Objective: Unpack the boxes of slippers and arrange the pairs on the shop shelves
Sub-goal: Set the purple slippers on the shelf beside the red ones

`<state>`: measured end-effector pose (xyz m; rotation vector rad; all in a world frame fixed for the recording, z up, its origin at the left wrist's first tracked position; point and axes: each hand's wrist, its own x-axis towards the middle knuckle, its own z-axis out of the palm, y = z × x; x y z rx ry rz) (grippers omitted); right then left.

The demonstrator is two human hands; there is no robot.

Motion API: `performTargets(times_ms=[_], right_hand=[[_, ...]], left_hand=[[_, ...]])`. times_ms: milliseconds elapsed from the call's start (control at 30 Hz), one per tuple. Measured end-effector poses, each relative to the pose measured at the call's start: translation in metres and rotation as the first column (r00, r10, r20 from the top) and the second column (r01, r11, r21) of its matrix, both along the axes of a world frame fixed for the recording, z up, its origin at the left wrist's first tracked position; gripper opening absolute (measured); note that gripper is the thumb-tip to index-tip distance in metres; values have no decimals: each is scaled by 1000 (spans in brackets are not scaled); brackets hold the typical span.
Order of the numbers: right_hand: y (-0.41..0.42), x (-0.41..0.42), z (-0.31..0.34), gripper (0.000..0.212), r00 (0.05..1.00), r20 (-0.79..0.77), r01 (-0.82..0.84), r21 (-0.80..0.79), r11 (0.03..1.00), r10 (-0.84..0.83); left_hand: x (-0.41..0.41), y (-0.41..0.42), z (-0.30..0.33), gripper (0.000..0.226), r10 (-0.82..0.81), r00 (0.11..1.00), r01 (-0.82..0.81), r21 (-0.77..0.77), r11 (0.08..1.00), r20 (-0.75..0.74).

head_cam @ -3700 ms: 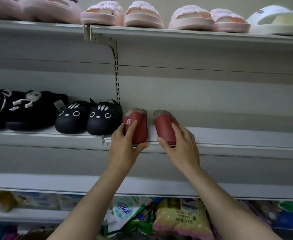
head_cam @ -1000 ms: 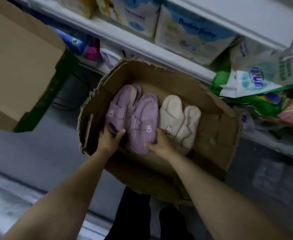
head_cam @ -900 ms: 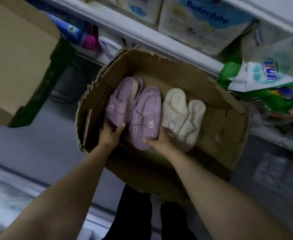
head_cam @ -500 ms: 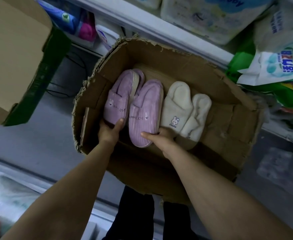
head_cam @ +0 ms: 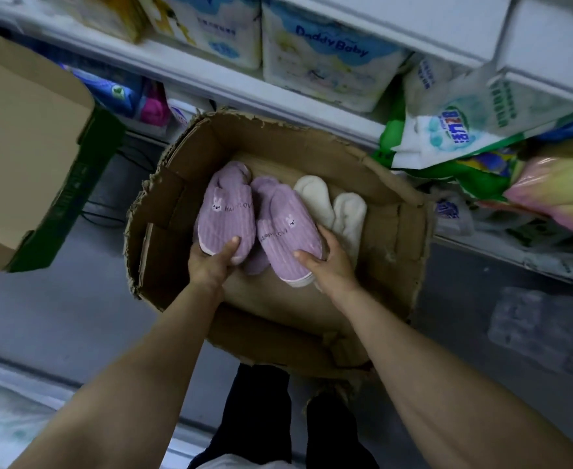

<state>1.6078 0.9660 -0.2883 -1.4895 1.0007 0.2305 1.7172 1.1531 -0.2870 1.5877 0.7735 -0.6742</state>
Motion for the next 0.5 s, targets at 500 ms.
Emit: performTargets(times_ms=[500], right_hand=[[-104, -192, 175, 57, 835, 505, 268, -32, 963, -216]], left_hand=[[-203, -87, 176, 76, -167, 899, 293, -272, 917, 405]])
